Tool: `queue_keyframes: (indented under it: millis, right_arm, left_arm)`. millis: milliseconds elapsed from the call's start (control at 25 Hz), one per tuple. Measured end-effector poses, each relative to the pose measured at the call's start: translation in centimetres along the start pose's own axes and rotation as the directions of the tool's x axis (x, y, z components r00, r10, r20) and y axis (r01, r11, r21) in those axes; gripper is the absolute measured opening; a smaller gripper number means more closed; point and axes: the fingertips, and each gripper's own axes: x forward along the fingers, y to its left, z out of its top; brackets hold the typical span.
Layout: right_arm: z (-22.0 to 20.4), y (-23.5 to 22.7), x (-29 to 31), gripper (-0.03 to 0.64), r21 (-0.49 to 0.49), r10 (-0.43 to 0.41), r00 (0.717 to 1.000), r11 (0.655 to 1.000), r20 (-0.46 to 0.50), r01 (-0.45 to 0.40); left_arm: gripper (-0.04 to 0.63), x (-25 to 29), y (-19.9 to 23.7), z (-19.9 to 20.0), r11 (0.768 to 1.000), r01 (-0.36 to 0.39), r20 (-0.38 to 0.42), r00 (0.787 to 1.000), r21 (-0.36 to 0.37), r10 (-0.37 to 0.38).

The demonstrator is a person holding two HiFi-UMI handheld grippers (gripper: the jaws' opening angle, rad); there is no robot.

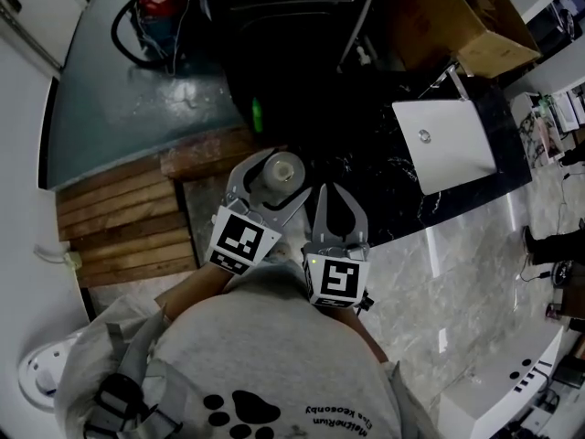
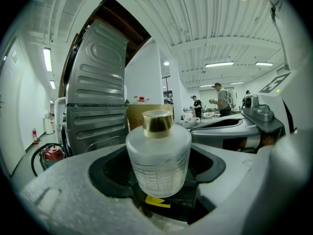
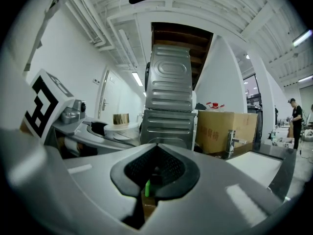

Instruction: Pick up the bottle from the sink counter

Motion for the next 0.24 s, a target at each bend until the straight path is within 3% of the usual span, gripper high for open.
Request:
queue_keyframes:
  millis: [240]
  right_arm:
    - [-0.17, -0.54, -0.41, 0.000, -0.004, 0.020, 1.000, 1.000, 0.012, -0.020]
  left_arm:
    - [0.338, 0.13, -0.90, -0.10, 1.000, -0.010, -0.001, 1.000, 0.003, 0.010]
